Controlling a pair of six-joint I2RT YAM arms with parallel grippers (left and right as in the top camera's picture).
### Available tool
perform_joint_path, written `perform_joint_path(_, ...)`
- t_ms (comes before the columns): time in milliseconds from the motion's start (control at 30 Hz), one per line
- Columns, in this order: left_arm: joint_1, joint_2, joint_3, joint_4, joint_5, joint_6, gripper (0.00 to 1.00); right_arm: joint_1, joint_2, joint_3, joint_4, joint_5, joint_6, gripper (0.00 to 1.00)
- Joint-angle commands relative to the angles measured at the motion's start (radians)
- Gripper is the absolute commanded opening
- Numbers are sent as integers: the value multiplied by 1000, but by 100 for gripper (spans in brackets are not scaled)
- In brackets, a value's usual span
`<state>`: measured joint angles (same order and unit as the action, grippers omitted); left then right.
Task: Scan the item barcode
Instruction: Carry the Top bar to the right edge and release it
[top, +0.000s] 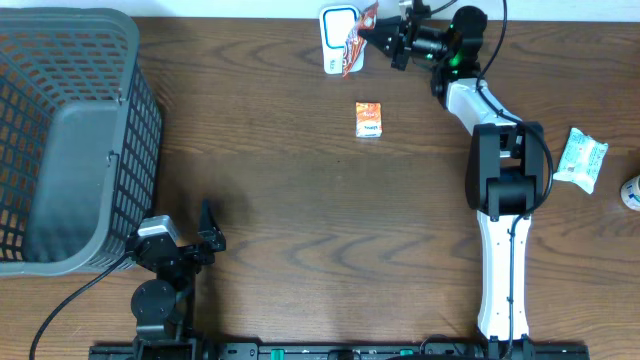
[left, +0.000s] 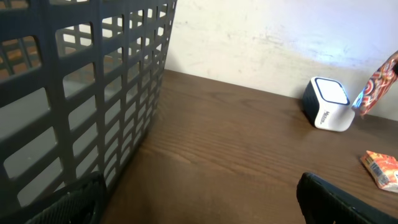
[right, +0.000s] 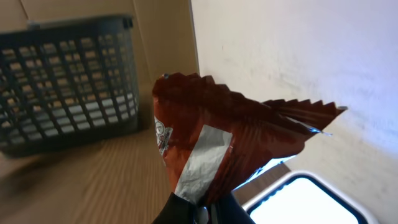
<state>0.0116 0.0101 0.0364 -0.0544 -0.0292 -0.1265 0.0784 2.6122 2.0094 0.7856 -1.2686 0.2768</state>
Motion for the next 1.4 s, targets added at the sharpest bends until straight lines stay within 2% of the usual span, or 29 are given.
perform_joint_path(0, -2, -6, -32, -15, -5, 13, 98, -2, -113, 10, 10, 13, 92, 2)
perform_joint_path(200, -2, -6, -32, -15, -5, 13, 98, 58, -253, 10, 1, 135, 95, 2)
perform_joint_path(267, -2, -6, -32, -15, -5, 13, 97, 82, -322, 10, -76, 218, 115, 2)
perform_joint_path(333, -2, -6, -32, -15, -5, 13, 98, 107, -388, 10, -213, 311, 111, 2)
perform_joint_path(400, -2, -6, -32, -15, -5, 13, 98, 142, -456, 10, -410, 481, 44, 2)
perform_joint_path(567, -2, -6, -32, -15, -5, 13, 98, 269, -595, 10, -915, 1247, -195, 1)
perform_joint_path(633, -2, -6, -32, -15, -5, 13, 98, 304, -618, 10, -1056, 1452, -257, 1)
perform_joint_path(800, -2, -6, -32, -15, -5, 13, 98, 297, -620, 3, -1443, 1783, -357, 1)
perform_joint_path(933, -2, -6, -32, -15, -5, 13, 98, 206, -597, -31, -1634, 1984, -356, 1)
perform_joint_path(1100, -2, -6, -32, -15, -5, 13, 98, 35, -583, -156, -1653, 1987, -344, 1)
perform_joint_path(1233, -2, -6, -32, -15, -5, 13, 98, -85, -581, -276, -1568, 1900, -345, 1)
perform_joint_path(1367, -2, -6, -32, -15, -5, 13, 98, -191, -581, -396, -1415, 1857, -346, 1)
